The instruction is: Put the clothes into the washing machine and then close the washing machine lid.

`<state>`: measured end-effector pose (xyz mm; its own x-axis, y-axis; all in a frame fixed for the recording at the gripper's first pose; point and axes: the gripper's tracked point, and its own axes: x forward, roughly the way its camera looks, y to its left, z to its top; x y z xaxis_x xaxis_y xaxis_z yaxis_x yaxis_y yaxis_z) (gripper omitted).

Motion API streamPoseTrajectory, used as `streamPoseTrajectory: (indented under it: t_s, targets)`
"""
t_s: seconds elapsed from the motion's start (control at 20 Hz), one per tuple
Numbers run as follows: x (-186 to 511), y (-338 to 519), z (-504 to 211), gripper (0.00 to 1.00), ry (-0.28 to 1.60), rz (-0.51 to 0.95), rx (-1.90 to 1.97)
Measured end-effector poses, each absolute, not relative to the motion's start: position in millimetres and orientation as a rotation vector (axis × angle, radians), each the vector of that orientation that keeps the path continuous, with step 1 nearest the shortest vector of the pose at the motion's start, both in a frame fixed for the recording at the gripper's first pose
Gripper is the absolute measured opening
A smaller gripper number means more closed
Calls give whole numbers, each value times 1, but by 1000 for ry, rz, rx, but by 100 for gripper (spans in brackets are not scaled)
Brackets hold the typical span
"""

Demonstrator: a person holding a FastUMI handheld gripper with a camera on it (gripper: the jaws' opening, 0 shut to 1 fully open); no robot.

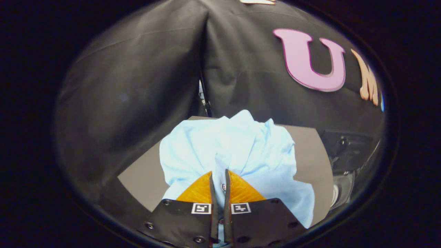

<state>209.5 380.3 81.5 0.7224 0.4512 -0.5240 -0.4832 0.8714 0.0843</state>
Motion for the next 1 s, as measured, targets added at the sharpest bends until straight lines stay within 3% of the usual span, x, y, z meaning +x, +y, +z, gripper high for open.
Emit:
streamPoseTrajectory:
  t_s: [0.55,1.0]
  targets:
    - [191,251,170,6,454,426,-92]
    - [225,110,214,6,362,211,33]
